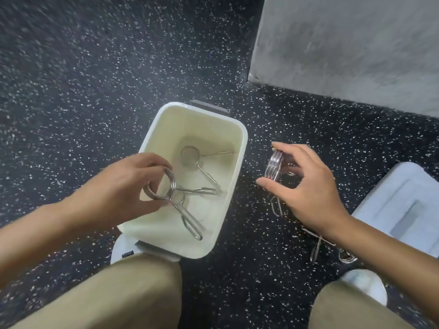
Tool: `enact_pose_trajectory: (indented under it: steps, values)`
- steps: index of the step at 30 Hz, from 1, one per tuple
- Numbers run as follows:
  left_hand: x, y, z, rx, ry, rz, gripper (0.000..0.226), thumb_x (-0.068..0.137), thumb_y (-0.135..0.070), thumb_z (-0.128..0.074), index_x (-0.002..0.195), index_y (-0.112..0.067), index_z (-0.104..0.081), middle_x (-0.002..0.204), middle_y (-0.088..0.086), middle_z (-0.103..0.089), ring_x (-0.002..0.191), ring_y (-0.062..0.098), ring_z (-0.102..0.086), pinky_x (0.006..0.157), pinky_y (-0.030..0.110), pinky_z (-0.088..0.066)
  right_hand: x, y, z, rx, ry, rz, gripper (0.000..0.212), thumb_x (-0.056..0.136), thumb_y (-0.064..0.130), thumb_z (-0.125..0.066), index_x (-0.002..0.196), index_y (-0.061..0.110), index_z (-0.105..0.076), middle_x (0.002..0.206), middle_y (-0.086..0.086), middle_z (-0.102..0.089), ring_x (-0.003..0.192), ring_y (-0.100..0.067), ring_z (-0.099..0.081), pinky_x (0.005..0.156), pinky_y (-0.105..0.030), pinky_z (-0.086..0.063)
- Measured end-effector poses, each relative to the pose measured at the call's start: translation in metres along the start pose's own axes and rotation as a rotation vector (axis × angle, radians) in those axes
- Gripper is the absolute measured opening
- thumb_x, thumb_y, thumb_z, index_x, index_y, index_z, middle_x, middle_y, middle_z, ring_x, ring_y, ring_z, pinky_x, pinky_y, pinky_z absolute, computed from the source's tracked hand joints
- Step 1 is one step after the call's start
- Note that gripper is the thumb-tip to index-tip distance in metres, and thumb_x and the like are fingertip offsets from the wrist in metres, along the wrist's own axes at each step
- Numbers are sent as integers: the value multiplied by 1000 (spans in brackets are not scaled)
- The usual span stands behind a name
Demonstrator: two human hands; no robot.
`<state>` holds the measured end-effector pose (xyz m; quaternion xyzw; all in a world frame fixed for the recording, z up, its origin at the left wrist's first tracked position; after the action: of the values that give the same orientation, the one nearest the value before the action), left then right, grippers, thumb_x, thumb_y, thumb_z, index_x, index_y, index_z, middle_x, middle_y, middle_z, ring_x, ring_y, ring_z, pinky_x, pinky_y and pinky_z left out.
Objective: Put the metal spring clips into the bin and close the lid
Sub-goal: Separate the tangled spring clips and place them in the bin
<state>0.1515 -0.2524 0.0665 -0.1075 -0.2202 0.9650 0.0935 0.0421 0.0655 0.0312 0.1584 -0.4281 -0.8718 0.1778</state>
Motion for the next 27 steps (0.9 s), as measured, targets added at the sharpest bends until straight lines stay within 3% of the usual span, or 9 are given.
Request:
enact_pose_trajectory:
  steps: [5,10,15,18,21,24,27]
  values:
    - [6,10,-36,306,91,-110,21,77,-31,-81,69,-18,-67,116,8,-69,102,29,-64,69,40,-56,2,4,-3,-3,15,7,70,76,40,-83,139,26,-56,125,10,-56,108,-4,-60,99,-32,-53]
    - [16,21,-75,411,224,-106,22,75,-33,-72,61,-16,-69,111,13,-69,98,32,-62,73,44,-52,3,9,-2,9,31,23,69,75,38,-83,137,23,-58,121,9,-58,110,-8,-61,99,-32,-53]
    - [20,31,-94,526,312,-84,26,75,-42,-74,69,-18,-70,98,7,-66,95,28,-59,74,43,-53,8,25,11,1,29,39,68,72,41,-83,135,27,-60,117,14,-58,104,-6,-63,97,-25,-53]
    - [22,30,-103,626,397,-62,39,80,-53,-70,92,-16,-67,102,5,-59,101,27,-54,79,40,-50,17,45,19,0,60,78,69,69,43,-82,133,27,-62,116,13,-60,105,-7,-64,96,-25,-54]
    - [24,26,-109,659,402,-5,58,83,-49,-69,120,-10,-50,108,7,-54,102,27,-52,77,38,-46,33,69,23,7,141,119,70,69,42,-84,133,27,-62,114,12,-61,104,-9,-65,95,-28,-56]
    - [26,25,-116,641,401,58,73,78,-46,-74,130,-8,-40,112,8,-56,104,28,-54,76,38,-47,52,94,15,-74,239,175,70,70,47,-83,134,27,-62,113,12,-61,102,-9,-65,94,-29,-56]
    - [29,22,-118,625,416,101,71,79,-40,-73,132,-8,-37,118,10,-57,110,31,-54,81,40,-48,71,109,-10,-152,309,214,73,68,52,-81,134,26,-63,114,12,-62,101,-4,-63,95,-31,-54]
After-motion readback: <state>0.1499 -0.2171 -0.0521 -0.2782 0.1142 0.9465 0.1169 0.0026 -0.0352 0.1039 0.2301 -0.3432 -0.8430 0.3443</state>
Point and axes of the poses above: each hand's wrist, its own x-axis towards the middle knuckle, its own z-axis out of the back of the hand, y = z × x, the point moved 1 cm from there along x, towards the middle knuckle
